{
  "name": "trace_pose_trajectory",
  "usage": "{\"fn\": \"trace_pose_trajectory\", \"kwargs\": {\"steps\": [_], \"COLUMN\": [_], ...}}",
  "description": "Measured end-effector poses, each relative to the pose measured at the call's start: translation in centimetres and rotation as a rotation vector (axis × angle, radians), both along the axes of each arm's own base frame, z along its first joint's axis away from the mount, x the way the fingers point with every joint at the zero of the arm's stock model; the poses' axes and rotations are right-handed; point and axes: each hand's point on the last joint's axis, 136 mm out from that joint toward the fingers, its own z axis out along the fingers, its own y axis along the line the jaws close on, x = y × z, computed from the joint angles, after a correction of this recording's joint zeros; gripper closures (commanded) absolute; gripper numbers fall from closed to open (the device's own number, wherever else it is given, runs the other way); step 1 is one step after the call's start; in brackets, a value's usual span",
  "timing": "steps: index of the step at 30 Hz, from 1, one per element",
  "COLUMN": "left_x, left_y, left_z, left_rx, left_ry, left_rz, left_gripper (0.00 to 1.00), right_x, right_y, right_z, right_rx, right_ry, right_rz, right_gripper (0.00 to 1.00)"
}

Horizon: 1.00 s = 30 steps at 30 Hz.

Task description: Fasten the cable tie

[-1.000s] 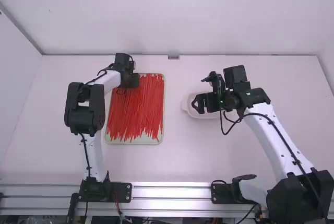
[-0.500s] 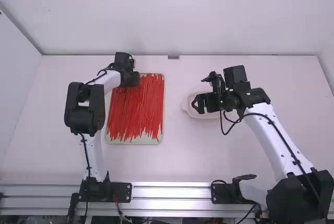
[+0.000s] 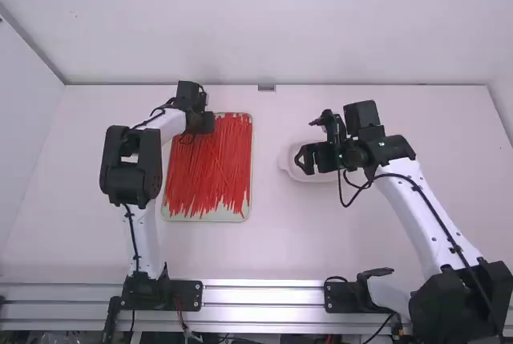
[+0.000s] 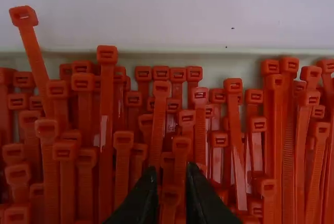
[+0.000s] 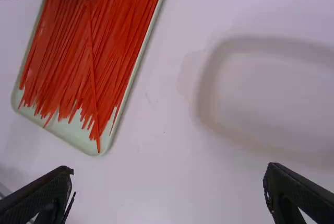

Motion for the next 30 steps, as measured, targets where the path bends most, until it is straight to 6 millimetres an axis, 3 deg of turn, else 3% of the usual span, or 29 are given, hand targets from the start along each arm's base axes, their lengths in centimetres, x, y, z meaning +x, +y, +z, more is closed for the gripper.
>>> {"fn": "trace_pose_trajectory", "kwargs": {"steps": [12,25,30], "left_x": [-0.39,-0.50,-0.32], "left_y": [0.02,0.02,0.03], "left_z": [-0.30,-0.60,-0.51], "left_rx": [0.001,0.000,0.000], "left_ry": [0.019,0.027,0.019], "left_rz": [0.000,0.002,0.003], "left_gripper": [0.83,0.98,0.98], "right_x": [0.48,0.61,0.61], "right_y": [0.04,-0.21,-0.21], "right_z": [0.27,0.27,0.28], "right_rx": [0.003,0.003,0.003], "right_ry": [-0.026,-0.026,-0.026], "right_rz": [0.003,-0.005,-0.005], "right_gripper": [0.02,0.02,0.02]}}
